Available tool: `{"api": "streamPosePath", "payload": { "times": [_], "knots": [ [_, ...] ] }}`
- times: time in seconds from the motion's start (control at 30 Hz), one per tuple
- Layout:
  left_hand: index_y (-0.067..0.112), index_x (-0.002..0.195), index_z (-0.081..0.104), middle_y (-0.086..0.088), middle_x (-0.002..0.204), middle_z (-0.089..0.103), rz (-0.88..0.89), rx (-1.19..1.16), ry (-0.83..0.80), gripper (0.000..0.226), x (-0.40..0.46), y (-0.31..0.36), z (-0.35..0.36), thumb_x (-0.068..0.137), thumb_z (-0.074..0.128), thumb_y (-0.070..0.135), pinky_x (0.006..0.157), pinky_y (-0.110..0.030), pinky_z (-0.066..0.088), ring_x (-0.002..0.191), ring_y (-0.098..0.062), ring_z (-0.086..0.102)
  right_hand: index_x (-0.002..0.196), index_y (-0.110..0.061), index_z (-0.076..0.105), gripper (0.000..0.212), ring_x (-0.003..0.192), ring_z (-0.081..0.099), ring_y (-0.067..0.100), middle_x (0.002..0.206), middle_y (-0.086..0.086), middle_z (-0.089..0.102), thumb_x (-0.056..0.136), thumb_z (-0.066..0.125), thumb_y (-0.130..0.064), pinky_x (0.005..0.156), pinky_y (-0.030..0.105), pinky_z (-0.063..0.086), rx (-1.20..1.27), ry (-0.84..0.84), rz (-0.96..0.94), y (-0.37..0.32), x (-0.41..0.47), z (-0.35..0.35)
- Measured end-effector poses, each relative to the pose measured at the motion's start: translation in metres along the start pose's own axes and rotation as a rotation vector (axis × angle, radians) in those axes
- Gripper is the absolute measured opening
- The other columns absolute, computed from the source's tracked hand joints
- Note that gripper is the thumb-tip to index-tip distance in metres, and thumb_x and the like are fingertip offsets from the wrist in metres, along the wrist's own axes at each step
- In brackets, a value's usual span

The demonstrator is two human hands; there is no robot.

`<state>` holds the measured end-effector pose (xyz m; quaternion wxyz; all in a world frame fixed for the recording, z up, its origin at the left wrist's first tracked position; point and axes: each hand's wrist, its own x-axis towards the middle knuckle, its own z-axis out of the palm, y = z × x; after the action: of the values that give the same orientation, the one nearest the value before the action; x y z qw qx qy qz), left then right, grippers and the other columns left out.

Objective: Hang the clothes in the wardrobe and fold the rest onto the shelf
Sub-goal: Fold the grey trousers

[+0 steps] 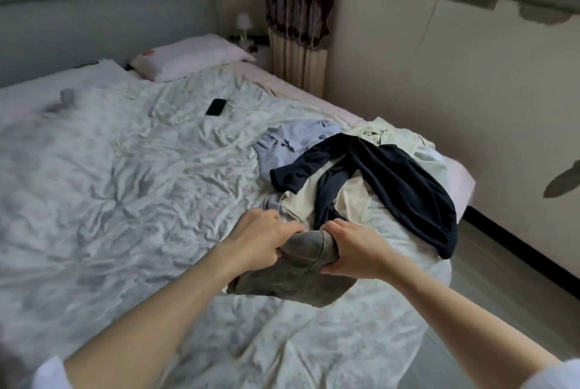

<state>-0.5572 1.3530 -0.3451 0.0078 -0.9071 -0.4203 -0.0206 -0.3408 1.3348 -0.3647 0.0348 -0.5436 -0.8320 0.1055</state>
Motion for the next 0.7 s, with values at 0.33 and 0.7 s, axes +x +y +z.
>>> {"api": "streamPosePath", "payload": {
  "times": [0.33, 0.7],
  "knots": [
    [0.019, 0.074, 0.065, 0.003, 0.057, 0.062, -0.235, 0.055, 0.553, 0.030, -0.142, -0.004, -0.119, 0.052, 0.085, 0.017, 0.070, -0.025, 0.050, 0.056, -0.023, 0.060, 0.131, -0.030, 0.037, 0.078, 0.102, 0.047, -0.009, 0.114, -0.020, 0.048, 0.067, 0.081, -0.031, 0.084, -0.002, 0.030, 0.653, 0.457, -0.097, -0.127, -0.061, -0.054],
    [0.032, 0.089, 0.059, 0.007, 0.077, 0.066, -0.704, -0.100, 0.578, 0.023, -0.309, -0.023, -0.176, 0.073, 0.074, 0.040, 0.062, -0.031, 0.045, 0.076, -0.020, 0.062, 0.138, -0.027, 0.016, 0.092, 0.114, 0.047, 0.009, 0.121, -0.009, 0.044, 0.071, 0.078, -0.029, 0.078, 0.008, 0.034, 0.715, 0.216, -0.241, -0.269, -0.081, -0.069]
  ]
}}
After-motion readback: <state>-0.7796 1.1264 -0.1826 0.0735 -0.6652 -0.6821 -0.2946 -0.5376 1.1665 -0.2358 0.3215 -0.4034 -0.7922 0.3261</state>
